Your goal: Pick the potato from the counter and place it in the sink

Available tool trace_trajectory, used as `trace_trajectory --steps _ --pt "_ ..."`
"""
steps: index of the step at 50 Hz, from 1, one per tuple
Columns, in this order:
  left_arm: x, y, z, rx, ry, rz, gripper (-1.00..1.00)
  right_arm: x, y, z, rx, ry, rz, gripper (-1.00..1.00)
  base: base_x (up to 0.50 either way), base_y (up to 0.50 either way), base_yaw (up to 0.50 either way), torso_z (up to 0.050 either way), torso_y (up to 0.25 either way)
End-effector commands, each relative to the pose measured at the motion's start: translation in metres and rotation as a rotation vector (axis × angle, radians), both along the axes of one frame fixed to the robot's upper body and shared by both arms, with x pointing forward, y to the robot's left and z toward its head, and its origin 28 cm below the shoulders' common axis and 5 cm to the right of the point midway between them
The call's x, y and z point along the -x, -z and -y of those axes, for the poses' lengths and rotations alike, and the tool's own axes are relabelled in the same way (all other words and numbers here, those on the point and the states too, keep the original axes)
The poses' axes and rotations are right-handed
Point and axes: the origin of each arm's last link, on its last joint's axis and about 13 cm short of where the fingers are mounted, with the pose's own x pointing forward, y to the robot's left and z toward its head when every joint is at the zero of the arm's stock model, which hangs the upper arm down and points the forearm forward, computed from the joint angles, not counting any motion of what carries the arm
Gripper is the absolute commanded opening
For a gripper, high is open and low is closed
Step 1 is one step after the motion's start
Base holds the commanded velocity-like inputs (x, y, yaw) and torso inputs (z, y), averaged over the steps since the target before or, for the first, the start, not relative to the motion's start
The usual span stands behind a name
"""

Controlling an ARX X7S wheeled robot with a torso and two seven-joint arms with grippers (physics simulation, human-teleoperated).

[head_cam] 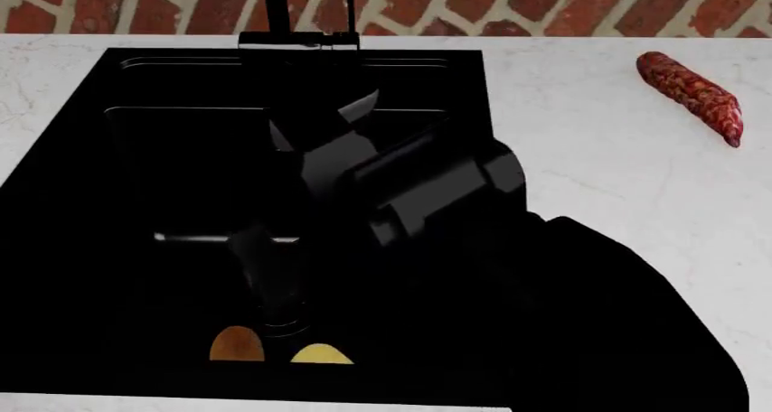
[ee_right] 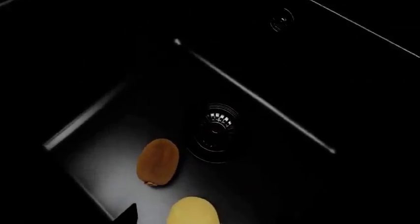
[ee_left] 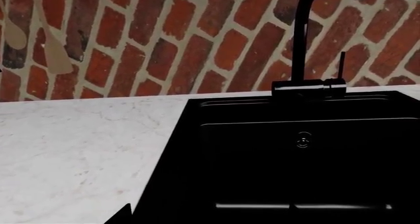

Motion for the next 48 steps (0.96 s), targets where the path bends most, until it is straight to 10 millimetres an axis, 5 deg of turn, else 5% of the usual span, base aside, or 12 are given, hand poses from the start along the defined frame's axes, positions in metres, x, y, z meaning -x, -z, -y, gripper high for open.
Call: trace_trajectory --steps 1,17,48 --pt "0.0 0.0 0.0 0.0 0.002 0.0 1.0 -0.006 -0.022 0.002 -0.06 0.017 0.064 1.0 0.0 0.0 0.0 0.0 0.0" --pt "0.0 -0.001 0.001 0.0 0.005 0.004 1.0 -0.008 -0.026 0.01 -0.156 0.038 0.186 1.0 0.0 0.0 0.0 0.0 0.0" --pt "-0.001 0.001 0.003 -0.005 0.009 -0.001 1.0 0.067 -0.035 0.07 -0.356 0.132 0.34 1.0 0.0 0.0 0.0 0.0 0.0"
